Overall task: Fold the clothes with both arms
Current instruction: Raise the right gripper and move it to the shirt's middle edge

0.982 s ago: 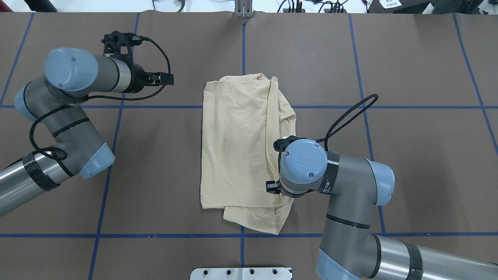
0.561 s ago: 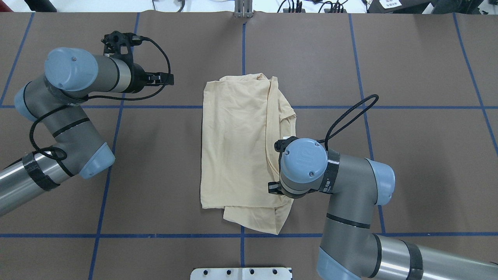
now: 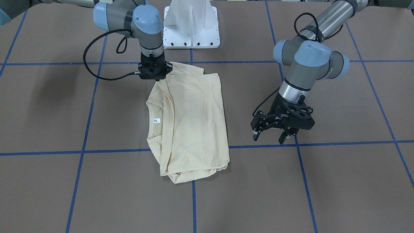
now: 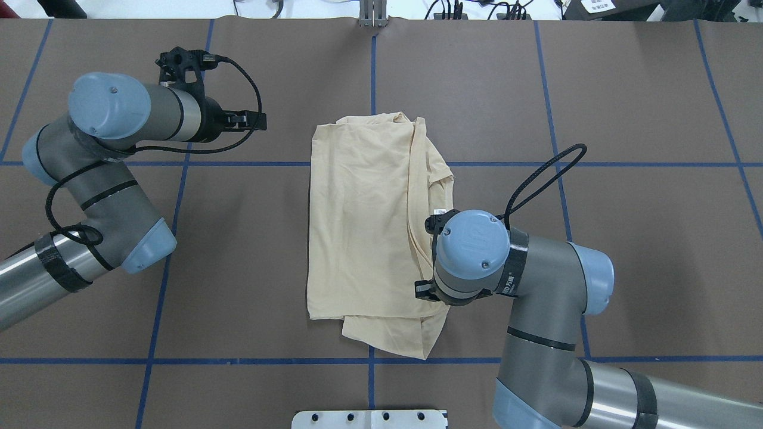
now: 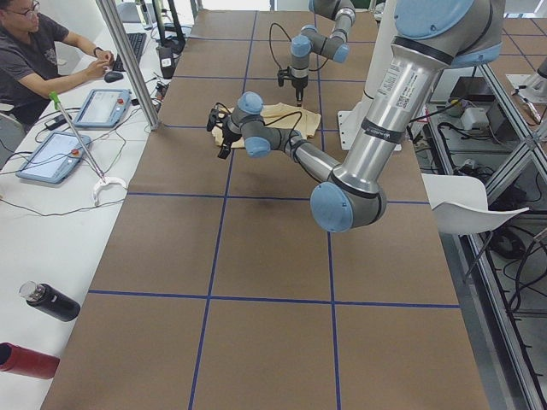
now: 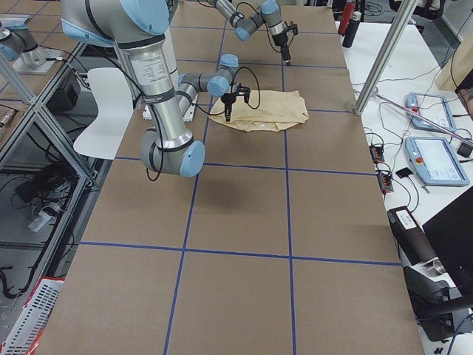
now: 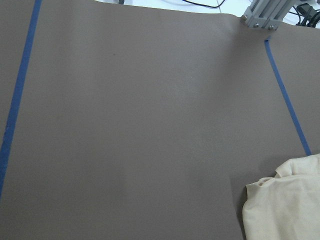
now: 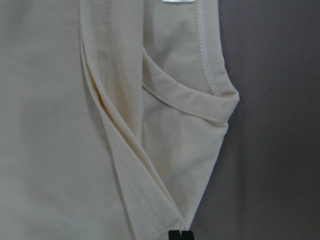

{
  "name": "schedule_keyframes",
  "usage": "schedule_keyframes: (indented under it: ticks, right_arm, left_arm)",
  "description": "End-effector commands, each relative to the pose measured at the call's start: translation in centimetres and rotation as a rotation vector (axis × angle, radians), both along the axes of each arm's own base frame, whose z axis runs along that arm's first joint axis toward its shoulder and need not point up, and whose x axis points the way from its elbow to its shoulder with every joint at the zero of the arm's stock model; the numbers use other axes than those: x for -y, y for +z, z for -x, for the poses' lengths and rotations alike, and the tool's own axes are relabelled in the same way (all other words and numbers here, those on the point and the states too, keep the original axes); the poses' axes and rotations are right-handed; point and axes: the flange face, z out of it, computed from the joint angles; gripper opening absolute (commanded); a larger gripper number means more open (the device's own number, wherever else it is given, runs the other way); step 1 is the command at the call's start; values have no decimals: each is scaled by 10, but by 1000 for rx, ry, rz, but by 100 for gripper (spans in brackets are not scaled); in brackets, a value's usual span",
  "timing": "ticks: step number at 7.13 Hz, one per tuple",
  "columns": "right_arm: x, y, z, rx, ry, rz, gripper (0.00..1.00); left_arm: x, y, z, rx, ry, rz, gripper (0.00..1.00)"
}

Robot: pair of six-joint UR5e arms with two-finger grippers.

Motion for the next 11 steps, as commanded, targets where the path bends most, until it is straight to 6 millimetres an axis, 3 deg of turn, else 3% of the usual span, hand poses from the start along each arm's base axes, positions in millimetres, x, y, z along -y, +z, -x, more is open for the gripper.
schedule_keyframes:
  ticks: [1, 5, 7, 9, 11]
  right_arm:
    - [-9, 16, -15, -11, 1, 33, 0]
    - [-20, 19, -11, -86, 29, 136, 0]
    - [-18, 15, -11, -72, 32, 130, 99]
    - [13, -15, -45, -1, 86, 103, 100]
    - [67, -58, -85, 81, 178, 68, 100]
  left_arm:
    - [0, -1, 0, -1, 0, -1, 100]
    - [0, 0, 0, 0, 0, 0, 100]
    - [0, 0, -1, 0, 1, 0, 100]
    - [0, -1, 0, 0, 2, -1, 100]
    - [-3, -1, -2, -9, 32, 11, 100]
